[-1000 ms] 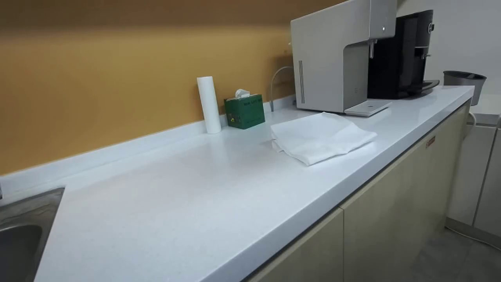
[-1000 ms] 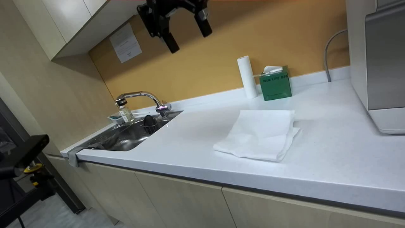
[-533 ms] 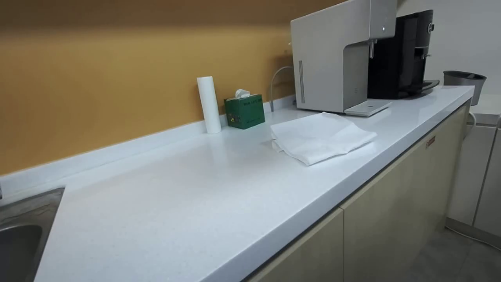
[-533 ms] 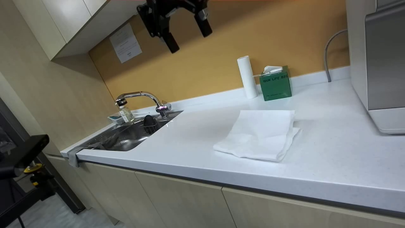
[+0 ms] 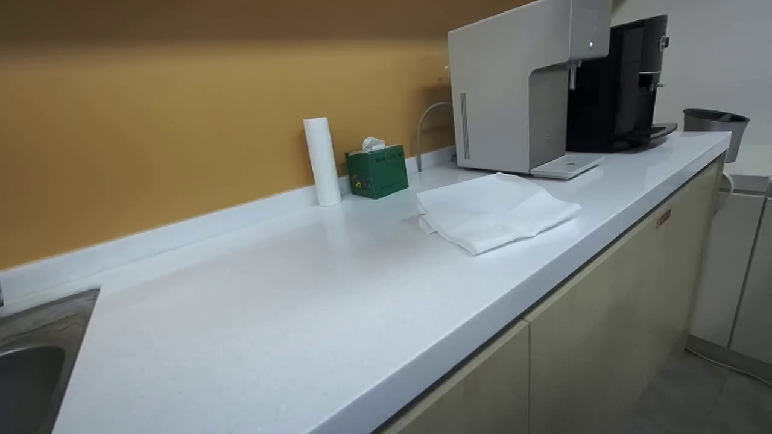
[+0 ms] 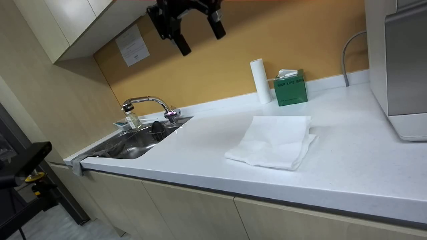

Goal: Wipe the kitchen counter with the white kitchen paper

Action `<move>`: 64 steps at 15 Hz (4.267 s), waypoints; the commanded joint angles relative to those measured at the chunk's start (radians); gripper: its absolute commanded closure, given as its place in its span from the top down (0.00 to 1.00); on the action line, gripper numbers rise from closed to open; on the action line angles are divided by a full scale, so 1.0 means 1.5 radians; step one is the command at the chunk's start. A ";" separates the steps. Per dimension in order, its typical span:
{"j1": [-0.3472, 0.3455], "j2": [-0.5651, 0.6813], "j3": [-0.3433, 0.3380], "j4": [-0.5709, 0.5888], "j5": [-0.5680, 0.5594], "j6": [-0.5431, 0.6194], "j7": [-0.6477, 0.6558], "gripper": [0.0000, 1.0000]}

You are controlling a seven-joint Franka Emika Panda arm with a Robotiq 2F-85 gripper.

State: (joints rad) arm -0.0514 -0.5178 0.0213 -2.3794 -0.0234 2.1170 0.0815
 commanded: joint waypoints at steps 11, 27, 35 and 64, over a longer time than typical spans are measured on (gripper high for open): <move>0.004 0.244 0.015 0.052 -0.065 0.071 0.032 1.00; 0.005 0.423 -0.017 0.102 -0.059 0.195 0.069 1.00; 0.019 0.572 -0.032 0.177 -0.033 0.272 0.061 0.75; 0.005 0.585 -0.114 0.143 -0.010 0.222 0.064 0.01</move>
State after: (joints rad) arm -0.0454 0.4000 -0.1799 -2.0844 -0.0404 2.4821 0.1932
